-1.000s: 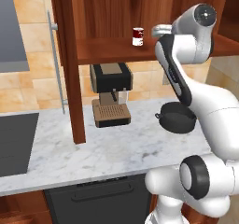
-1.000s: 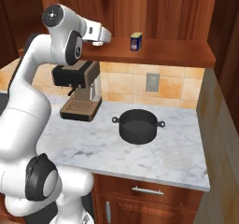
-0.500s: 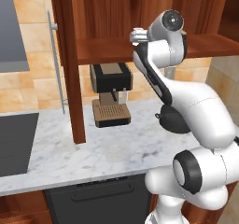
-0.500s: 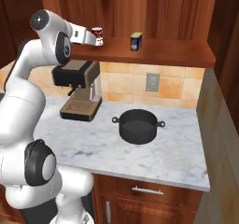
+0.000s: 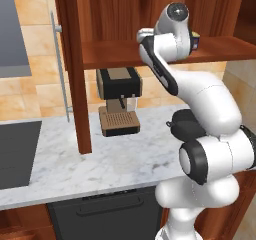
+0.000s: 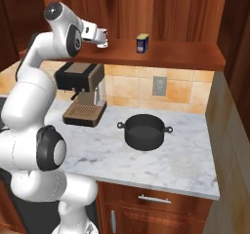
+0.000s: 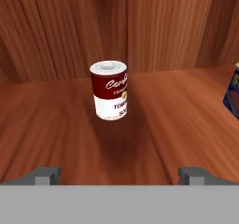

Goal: Restock the canned food cabinet by taking the new fresh canned food from the counter and placing it in the cabinet. Then, take the old canned food from the cabinet and place it on the counter.

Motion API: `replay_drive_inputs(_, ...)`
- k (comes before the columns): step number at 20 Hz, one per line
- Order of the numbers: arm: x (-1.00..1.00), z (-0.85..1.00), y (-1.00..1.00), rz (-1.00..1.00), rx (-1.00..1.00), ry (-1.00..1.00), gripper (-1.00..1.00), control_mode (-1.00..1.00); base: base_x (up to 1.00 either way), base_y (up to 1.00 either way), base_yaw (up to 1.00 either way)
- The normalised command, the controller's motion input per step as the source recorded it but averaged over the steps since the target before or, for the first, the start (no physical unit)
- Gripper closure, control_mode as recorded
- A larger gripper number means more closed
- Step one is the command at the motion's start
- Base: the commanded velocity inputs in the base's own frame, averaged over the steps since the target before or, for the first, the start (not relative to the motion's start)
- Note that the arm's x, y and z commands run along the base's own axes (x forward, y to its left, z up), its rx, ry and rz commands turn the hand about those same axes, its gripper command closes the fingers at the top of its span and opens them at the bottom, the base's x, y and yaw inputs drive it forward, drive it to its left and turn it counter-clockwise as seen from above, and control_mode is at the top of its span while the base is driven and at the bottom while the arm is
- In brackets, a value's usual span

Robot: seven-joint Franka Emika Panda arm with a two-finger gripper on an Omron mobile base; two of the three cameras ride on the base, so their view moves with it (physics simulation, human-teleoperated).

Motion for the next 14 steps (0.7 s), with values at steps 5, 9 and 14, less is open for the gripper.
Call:
replay_drive_inputs(5,0.48,-0.09,0.0,0.0,0.0,0.0,-1.0,-1.0,0.0,0.0,0.0)
replay_drive_inputs(9,0.5,-0.11,0.0,0.0,0.0,0.0,-1.0,-1.0,0.0,0.0,0.0)
replay_drive_inputs(14,0.46,-0.13,0.0,0.0,0.0,0.0,-1.0,-1.0,0.0,0.0,0.0)
